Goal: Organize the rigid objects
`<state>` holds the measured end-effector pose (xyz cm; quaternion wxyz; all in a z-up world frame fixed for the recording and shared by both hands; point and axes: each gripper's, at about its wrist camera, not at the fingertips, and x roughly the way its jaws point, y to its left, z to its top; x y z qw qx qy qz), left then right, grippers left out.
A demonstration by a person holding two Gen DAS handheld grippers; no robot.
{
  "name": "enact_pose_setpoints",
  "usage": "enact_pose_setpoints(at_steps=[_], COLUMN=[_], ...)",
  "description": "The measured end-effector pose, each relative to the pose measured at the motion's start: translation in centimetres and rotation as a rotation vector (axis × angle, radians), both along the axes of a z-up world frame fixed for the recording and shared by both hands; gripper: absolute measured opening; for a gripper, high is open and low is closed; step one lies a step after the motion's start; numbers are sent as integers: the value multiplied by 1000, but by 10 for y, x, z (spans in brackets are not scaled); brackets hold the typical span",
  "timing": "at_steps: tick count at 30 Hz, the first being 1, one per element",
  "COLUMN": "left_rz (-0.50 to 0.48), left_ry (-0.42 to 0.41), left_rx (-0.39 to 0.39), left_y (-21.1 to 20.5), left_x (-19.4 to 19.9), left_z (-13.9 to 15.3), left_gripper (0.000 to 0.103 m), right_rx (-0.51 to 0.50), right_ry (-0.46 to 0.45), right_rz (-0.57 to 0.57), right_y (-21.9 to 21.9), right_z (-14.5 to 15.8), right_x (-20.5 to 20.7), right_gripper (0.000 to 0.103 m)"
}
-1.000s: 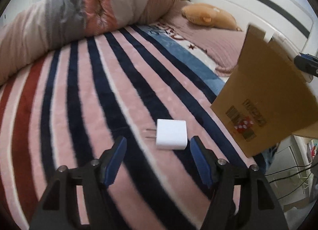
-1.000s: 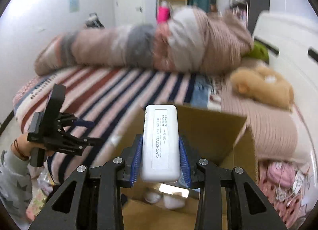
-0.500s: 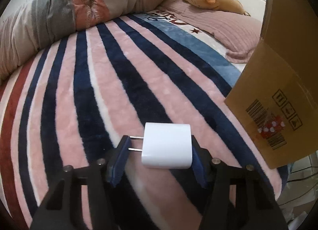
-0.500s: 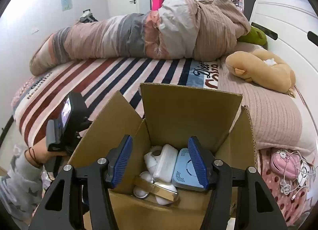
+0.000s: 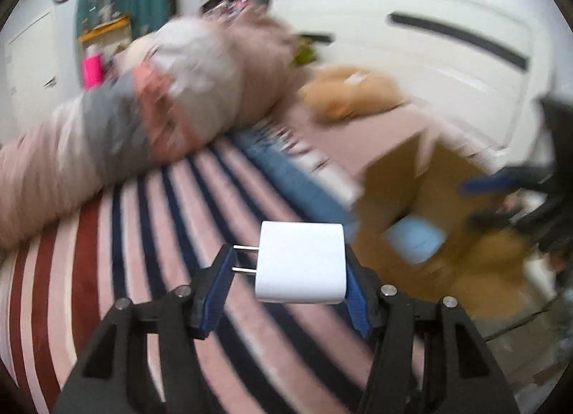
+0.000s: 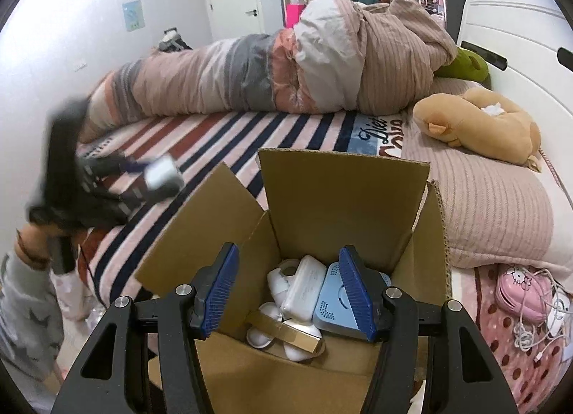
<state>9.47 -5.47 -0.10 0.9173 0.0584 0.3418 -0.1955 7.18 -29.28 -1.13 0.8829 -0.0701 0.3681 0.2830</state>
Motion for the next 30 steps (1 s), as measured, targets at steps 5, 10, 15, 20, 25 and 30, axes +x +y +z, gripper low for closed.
enact_pose_setpoints(at_steps=[5, 10, 15, 20, 25, 30], left_rz=[-202, -271, -227, -166, -52, 139], left_ry=[61, 170, 178, 155, 89, -36], left_rx=[-1, 40, 25, -9, -31, -21], left_y=[-66, -112, -107, -91, -61, -32], left_x=[9, 22, 18, 15, -4, -26], left_z=[20, -7, -13, -4, 11, 27], left_gripper=[54, 54, 81, 89, 96, 102], right_rx=[-5, -21, -29, -33, -2, 56], right_ry=[-15, -25, -40, -44, -68, -155], right_rz=[-7, -16, -8, 3, 47, 123], right_y=[-10, -15, -16, -13, -9, -4], right_z=[1, 0, 4, 4, 7, 20], right_x=[-5, -11, -15, -14, -13, -16], right_gripper=[59, 60, 66, 69, 84, 97])
